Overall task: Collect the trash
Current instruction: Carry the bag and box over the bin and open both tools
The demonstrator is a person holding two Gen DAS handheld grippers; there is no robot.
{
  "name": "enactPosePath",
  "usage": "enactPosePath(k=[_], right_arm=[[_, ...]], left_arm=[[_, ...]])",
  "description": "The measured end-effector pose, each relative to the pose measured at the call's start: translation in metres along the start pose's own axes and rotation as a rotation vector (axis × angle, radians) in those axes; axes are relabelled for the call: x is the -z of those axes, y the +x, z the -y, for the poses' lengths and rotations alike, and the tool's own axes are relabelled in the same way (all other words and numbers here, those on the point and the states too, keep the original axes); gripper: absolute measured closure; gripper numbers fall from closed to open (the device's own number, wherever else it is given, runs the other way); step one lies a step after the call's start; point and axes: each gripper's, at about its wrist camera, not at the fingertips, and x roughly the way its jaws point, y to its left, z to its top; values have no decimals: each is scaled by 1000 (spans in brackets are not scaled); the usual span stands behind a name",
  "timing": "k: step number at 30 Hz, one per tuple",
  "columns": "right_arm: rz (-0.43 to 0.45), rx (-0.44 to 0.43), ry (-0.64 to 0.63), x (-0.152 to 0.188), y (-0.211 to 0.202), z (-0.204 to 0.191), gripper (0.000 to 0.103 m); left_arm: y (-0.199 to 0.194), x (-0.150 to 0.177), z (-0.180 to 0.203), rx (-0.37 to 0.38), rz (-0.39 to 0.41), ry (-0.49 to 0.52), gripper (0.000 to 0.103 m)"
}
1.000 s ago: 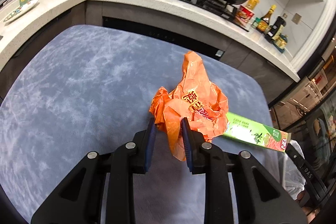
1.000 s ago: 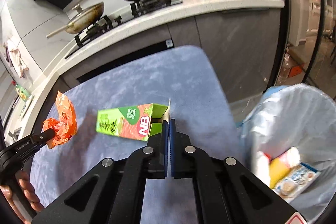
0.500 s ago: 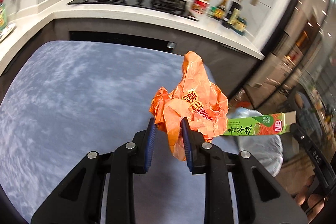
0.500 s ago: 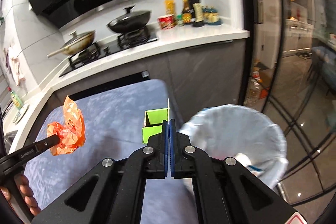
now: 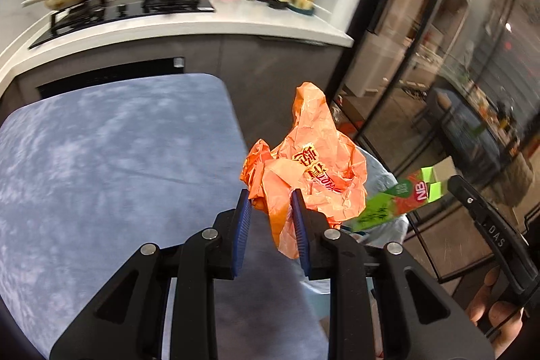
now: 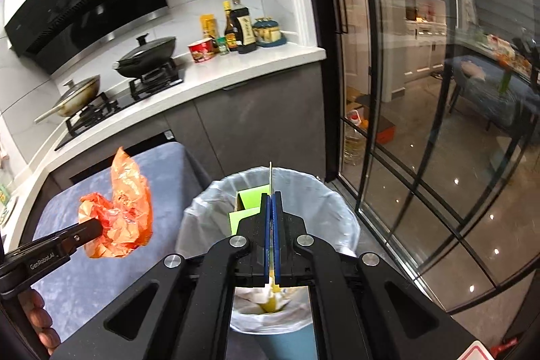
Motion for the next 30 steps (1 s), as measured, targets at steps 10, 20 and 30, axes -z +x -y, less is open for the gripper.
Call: enactPosePath(k=[10,20,30], right_arm=[[-45,5,38,11,23,24,101],[-73,30,38,20,34,27,93],[-67,6,30,23,27,13,82]], left_arm=[[46,5,39,2,-72,54,79],[56,14,44,-25,-72,50,35],[45,15,34,-51,-59,40,35]])
